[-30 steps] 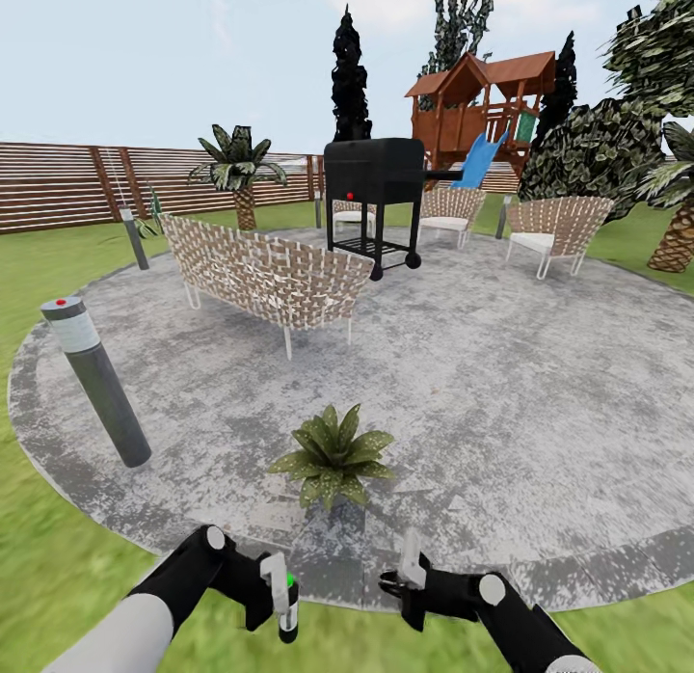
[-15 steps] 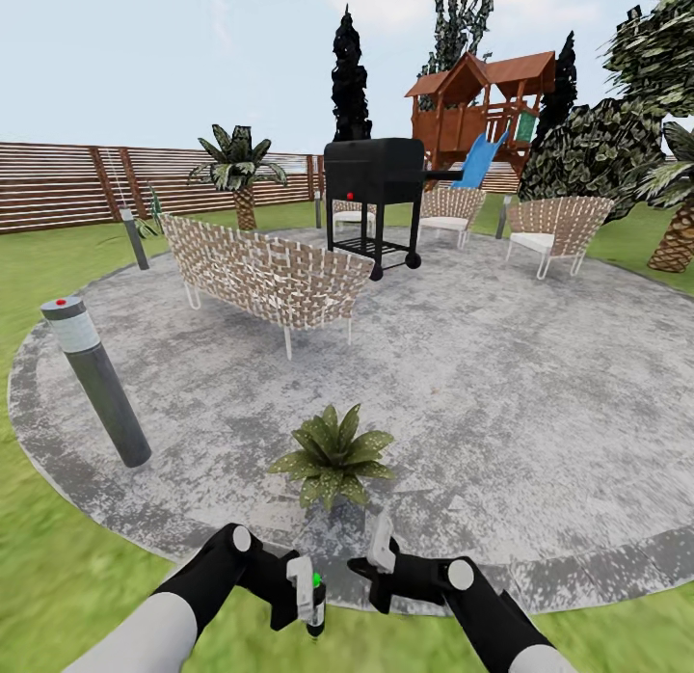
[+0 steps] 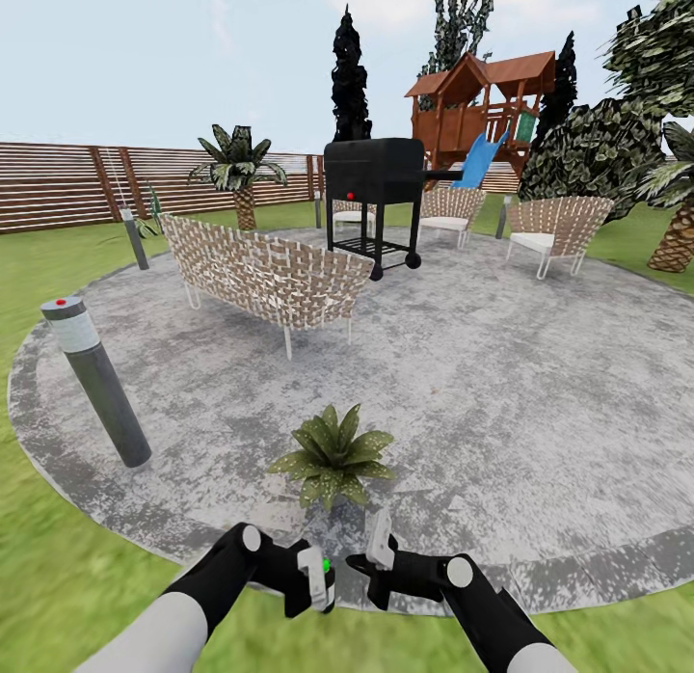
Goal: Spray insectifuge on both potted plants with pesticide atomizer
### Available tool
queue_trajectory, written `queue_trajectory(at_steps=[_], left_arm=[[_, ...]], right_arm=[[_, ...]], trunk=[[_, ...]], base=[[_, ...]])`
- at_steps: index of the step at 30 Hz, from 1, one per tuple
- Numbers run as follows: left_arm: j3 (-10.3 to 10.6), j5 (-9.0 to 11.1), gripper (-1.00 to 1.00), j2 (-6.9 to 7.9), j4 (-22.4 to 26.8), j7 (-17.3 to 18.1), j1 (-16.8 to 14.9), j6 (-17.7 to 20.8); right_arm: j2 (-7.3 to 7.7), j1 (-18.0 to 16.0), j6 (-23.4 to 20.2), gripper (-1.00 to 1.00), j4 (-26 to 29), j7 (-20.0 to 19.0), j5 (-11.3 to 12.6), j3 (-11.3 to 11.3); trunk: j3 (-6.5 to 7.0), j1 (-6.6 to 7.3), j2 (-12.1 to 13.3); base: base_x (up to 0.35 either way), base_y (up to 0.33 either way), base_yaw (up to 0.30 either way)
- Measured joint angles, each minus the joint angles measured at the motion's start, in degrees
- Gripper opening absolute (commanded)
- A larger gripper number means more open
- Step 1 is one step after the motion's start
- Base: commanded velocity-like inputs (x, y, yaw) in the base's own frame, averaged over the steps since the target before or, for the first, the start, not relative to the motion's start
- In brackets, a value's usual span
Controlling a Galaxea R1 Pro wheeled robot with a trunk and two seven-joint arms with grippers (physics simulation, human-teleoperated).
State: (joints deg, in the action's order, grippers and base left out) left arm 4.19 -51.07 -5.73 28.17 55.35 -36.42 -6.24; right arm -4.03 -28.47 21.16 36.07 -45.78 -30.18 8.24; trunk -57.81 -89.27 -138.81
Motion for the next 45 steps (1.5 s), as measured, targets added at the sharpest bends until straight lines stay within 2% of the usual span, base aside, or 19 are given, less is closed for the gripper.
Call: queue_trajectory(at_steps=[10,13,16,31,45], left_arm=[[-0.25,0.2,-1.0,-1.23,0.06,-1.13,-0.04,-0.11],[-0.16,2.71,-1.0,-1.51,0.06,-1.1,-0.04,-0.18],[-0.09,3.53,-1.0,-1.54,0.06,-1.07,-0.04,-0.2],[-0.06,3.65,-1.0,-1.46,0.06,-1.0,-0.04,-0.26],[-0.06,3.75,-1.0,-2.37,-0.03,-1.0,-0.04,-0.21]], right_arm=[[0.0,0.0,0.0,-1.0,0.0,0.0,0.0,0.0],[0.0,-0.02,0.0,-1.0,-0.07,0.0,0.0,0.0],[0.0,0.01,0.0,-1.0,-0.08,0.03,0.0,0.0],[0.0,0.0,0.0,-1.0,-0.09,0.09,-0.08,0.0],[0.0,-0.03,0.0,-1.0,-0.08,0.09,-0.09,0.0]], trunk=[[0.0,0.0,0.0],[0.0,0.0,0.0],[0.0,0.0,0.0],[0.0,0.0,0.0],[0.0,0.0,0.0]], base=[[0.0,0.0,0.0],[0.0,0.0,0.0],[0.0,0.0,0.0],[0.0,0.0,0.0],[0.0,0.0,0.0]])
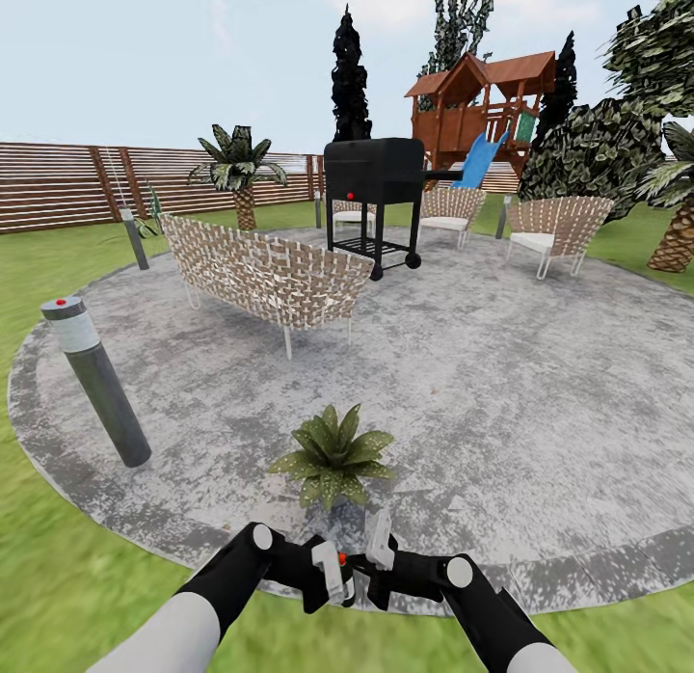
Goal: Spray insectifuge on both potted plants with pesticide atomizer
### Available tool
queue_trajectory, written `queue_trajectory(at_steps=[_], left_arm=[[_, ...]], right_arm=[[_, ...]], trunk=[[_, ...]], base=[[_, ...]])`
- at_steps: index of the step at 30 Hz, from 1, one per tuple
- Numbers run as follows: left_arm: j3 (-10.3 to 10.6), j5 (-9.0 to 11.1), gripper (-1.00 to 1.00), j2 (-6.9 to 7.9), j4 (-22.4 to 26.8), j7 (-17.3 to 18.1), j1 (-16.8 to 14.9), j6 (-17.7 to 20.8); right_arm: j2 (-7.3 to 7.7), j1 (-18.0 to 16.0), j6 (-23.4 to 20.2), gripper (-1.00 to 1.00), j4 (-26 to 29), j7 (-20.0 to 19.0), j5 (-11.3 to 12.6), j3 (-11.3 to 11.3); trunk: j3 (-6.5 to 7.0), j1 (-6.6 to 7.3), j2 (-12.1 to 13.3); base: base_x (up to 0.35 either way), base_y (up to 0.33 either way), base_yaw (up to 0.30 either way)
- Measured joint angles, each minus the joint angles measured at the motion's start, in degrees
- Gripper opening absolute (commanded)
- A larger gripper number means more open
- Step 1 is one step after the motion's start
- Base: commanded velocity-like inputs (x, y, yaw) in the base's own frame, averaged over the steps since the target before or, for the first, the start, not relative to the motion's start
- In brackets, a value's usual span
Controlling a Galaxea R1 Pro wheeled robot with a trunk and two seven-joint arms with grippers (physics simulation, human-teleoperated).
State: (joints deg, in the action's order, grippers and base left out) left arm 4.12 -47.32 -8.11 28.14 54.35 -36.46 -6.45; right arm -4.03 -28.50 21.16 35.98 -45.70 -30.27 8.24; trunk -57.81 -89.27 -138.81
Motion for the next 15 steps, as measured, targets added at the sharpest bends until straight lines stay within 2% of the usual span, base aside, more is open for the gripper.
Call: queue_trajectory(at_steps=[4,9,15], left_arm=[[0.07,-0.08,-1.0,0.08,0.0,0.0,0.0,0.02],[0.09,-0.47,-1.0,0.94,-0.22,0.0,0.0,0.02],[0.22,-1.01,-1.0,6.2,-0.98,-0.04,0.14,0.58]], right_arm=[[0.02,0.04,0.0,-1.0,0.0,0.0,0.0,0.0],[0.08,0.04,0.0,-1.0,-0.12,0.0,-0.08,0.0],[0.31,0.04,0.16,-1.0,-0.42,0.03,-0.7,0.0]], trunk=[[0.0,0.0,0.0],[0.0,0.0,0.0],[0.0,0.0,0.0]], base=[[0.0,0.0,0.0],[0.0,0.0,0.0],[0.0,0.0,0.0]])
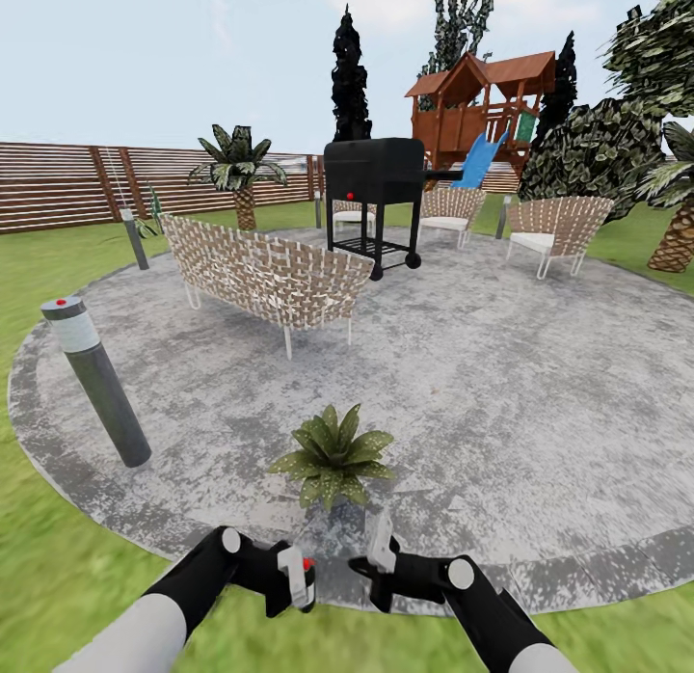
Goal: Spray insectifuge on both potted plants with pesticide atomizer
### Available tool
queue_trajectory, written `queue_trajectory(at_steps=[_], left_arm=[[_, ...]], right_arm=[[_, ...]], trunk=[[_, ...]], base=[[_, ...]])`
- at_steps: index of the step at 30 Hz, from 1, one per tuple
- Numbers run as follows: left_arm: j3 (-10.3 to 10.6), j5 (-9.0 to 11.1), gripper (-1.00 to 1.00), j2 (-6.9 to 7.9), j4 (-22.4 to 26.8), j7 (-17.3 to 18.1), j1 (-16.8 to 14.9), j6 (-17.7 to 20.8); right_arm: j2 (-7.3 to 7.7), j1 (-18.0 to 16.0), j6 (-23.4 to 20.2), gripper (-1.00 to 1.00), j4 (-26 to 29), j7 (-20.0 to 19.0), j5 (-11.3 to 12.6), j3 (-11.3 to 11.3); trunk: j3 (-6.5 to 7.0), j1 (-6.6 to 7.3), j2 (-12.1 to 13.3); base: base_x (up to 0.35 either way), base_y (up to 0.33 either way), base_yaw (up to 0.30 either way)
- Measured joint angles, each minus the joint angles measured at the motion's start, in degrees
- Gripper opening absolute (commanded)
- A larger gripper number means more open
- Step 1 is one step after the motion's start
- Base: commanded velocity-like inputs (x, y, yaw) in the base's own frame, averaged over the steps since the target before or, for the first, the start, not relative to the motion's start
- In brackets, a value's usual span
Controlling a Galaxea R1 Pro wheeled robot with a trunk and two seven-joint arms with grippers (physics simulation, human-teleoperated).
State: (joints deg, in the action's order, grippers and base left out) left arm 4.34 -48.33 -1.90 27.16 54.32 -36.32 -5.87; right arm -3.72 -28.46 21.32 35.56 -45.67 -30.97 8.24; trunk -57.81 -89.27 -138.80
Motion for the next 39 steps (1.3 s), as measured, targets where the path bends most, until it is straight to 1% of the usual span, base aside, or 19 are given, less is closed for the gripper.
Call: queue_trajectory(at_steps=[3,4,8,10,11,13,14,15,17,18,20,21,23,27,31,33,36,37,39], left_arm=[[0.13,-0.26,-1.0,3.31,-0.23,0.02,0.86,-0.02],[0.16,-0.34,-1.0,4.06,-0.21,0.02,1.79,-0.08],[0.29,-3.61,-1.0,9.08,-0.12,0.09,6.25,-0.47],[-0.32,-3.95,-1.0,10.28,-0.14,-0.13,6.86,-0.45],[-1.13,-3.77,-1.0,10.7,-0.15,-1.42,7.0,-0.41],[-5.04,-1.76,-1.0,10.67,-0.25,-8.65,7.11,-0.38],[-7.6,0.18,-1.0,10.55,-1.27,-13.11,7.14,-0.57],[-9.34,1.78,-1.0,10.43,-2.48,-15.63,7.16,-0.69],[-14.56,8.99,-1.0,9.98,-7.72,-22.95,7.18,-1.25],[-15.96,11.95,-1.0,9.89,-9.25,-25.78,7.18,-1.79],[-17.95,20.6,-1.0,9.82,-13.55,-34.5,7.93,-7.05],[-18.35,24.91,-1.0,9.78,-15.56,-39.07,9.29,-11.02],[-18.62,30.37,-1.0,9.31,-17.77,-45.97,11.87,-17.13],[-18.54,33.49,-1.0,7.04,-19.0,-53.45,15.15,-21.57],[-18.47,33.81,-1.0,6.69,-19.24,-54.33,15.5,-21.7],[-18.22,33.55,-1.0,6.98,-20.7,-53.78,15.61,-21.85],[-18.33,33.64,-1.0,7.25,-21.02,-54.27,15.6,-21.74],[-18.26,33.65,-1.0,7.26,-21.04,-54.38,15.6,-21.72],[-18.19,33.65,-1.0,7.08,-21.05,-54.54,15.6,-21.65]], right_arm=[[0.11,0.0,0.02,-1.0,-0.07,0.09,-2.65,-0.01],[0.18,0.0,0.02,1.0,-0.09,0.14,-3.2,-0.04],[0.71,0.0,-0.07,1.0,-1.32,0.34,-3.73,-0.26],[1.53,0.0,-0.06,1.0,-2.4,1.09,-3.73,-0.35],[2.3,0.0,-0.05,1.0,-3.58,3.08,-3.73,-0.4],[4.07,0.01,0.01,1.0,-6.85,11.66,-3.48,-0.84],[4.94,0.01,0.1,1.0,-9.57,17.56,-3.34,-1.23],[5.34,0.03,0.16,1.0,-11.62,21.34,-3.24,-1.61],[5.71,0.1,0.42,1.0,-18.79,33.14,-3.3,-5.32],[5.79,0.12,0.47,1.0,-21.28,37.75,-2.65,-7.14],[5.98,0.33,0.64,1.0,-27.73,51.22,0.33,-12.4],[6.04,0.42,1.44,1.0,-30.24,57.28,1.16,-13.83],[6.07,0.87,5.32,1.0,-32.43,63.87,2.0,-14.85],[5.69,3.93,12.9,1.0,-33.45,67.26,2.42,-15.34],[5.0,4.44,13.75,1.0,-33.54,67.49,2.46,-15.39],[3.16,4.6,13.84,1.0,-33.64,67.4,2.35,-15.18],[2.82,4.84,13.97,1.0,-33.54,67.38,2.82,-15.5],[2.8,4.85,13.98,1.0,-33.51,67.38,3.58,-15.53],[2.82,4.86,13.94,1.0,-33.43,67.38,8.26,-15.59]], trunk=[[0.0,0.0,0.0],[-0.01,0.0,0.0],[-0.01,0.0,0.0],[0.0,0.0,0.0],[0.0,0.0,0.0],[0.0,0.0,0.0],[0.0,0.0,0.0],[0.0,0.0,0.0],[-0.01,0.0,0.0],[-0.01,0.0,0.0],[-0.01,0.0,0.0],[-0.02,0.0,0.0],[-0.02,0.0,0.0],[-0.01,0.0,0.0],[0.0,0.0,0.0],[-0.01,0.0,0.0],[0.03,0.0,0.0],[0.06,0.0,0.0],[0.09,0.0,0.0]], base=[[0.0,0.0,0.0],[0.0,0.0,0.0],[0.0,0.0,0.0],[0.0,0.0,0.0],[0.0,0.0,0.0],[0.0,0.0,0.0],[0.0,0.0,0.0],[0.0,0.0,0.0],[0.0,0.0,0.0],[0.0,0.0,0.0],[0.0,0.0,0.0],[0.0,0.0,0.0],[0.0,0.0,0.0],[0.0,0.0,0.0],[0.0,0.0,0.0],[0.0,0.0,0.0],[0.0,0.0,-0.127],[0.0,0.0,-0.252],[0.0,0.0,-0.277]])
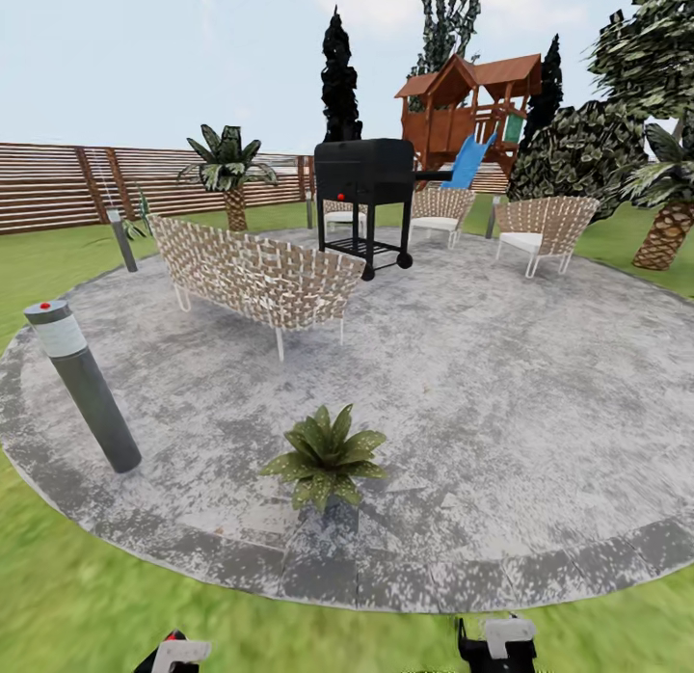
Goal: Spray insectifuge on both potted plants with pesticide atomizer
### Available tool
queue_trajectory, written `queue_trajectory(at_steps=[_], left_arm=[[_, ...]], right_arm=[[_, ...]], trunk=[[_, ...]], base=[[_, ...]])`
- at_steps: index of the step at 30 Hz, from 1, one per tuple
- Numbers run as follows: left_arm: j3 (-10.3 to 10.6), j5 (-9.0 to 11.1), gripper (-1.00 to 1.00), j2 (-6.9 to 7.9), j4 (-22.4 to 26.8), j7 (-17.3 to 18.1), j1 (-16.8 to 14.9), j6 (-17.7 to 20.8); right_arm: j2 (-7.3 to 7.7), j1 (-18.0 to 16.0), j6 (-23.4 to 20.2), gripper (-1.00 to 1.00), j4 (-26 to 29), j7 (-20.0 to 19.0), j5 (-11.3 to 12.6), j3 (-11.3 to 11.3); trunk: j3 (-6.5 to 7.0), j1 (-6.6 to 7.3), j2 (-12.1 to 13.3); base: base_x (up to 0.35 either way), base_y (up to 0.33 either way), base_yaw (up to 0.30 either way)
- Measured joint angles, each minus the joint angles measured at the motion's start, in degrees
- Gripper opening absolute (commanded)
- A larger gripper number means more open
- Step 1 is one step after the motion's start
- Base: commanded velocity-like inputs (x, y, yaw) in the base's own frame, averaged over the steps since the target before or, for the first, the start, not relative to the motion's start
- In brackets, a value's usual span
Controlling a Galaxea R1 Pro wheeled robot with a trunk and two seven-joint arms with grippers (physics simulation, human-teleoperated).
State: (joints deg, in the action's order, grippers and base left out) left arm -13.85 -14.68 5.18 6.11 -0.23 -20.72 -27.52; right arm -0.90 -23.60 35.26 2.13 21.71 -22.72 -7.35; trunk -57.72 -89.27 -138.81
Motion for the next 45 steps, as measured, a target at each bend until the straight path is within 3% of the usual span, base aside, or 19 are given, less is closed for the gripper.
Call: queue_trajectory(at_steps=[1,4,7,20,23,26,45], left_arm=[[0.03,-0.07,-1.0,-0.24,0.0,-0.2,0.0,0.01],[-0.05,-0.01,-1.0,-0.59,-0.42,-0.61,0.0,-0.03],[-0.09,0.13,-1.0,-0.57,-0.73,-0.26,0.0,0.03],[-0.46,0.43,-1.0,-0.41,-0.75,-0.77,1.12,-0.87],[-0.64,0.51,-1.0,0.01,-0.71,-0.81,1.14,-0.93],[-0.66,0.48,-1.0,0.2,-0.71,-0.81,1.18,-0.93],[-0.48,0.42,-1.0,-0.15,-0.56,-0.49,2.48,-1.08]], right_arm=[[0.1,0.0,-0.01,1.0,0.08,-0.01,4.14,-0.04],[0.08,0.0,-0.01,1.0,0.16,-0.19,11.0,0.17],[-0.08,0.0,0.02,1.0,-0.01,-0.32,12.71,0.39],[0.01,0.11,0.02,1.0,-0.5,-0.46,12.77,0.5],[0.4,0.48,0.05,1.0,-0.56,-0.9,10.68,0.51],[0.54,0.69,0.05,1.0,-0.55,-0.96,10.09,0.5],[0.31,0.88,0.07,1.0,-0.59,-0.88,9.96,0.51]], trunk=[[0.01,0.0,0.0],[0.02,0.0,0.0],[0.02,0.0,0.0],[0.02,0.0,0.0],[0.02,0.0,0.0],[0.02,0.0,0.0],[0.02,0.02,0.0]], base=[[0.0,0.0,-0.29],[0.0,0.0,-0.296],[0.0,0.0,-0.299],[0.0,0.0,-0.3],[0.0,0.0,-0.3],[0.0,0.0,-0.3],[0.051,-0.046,-0.3]])
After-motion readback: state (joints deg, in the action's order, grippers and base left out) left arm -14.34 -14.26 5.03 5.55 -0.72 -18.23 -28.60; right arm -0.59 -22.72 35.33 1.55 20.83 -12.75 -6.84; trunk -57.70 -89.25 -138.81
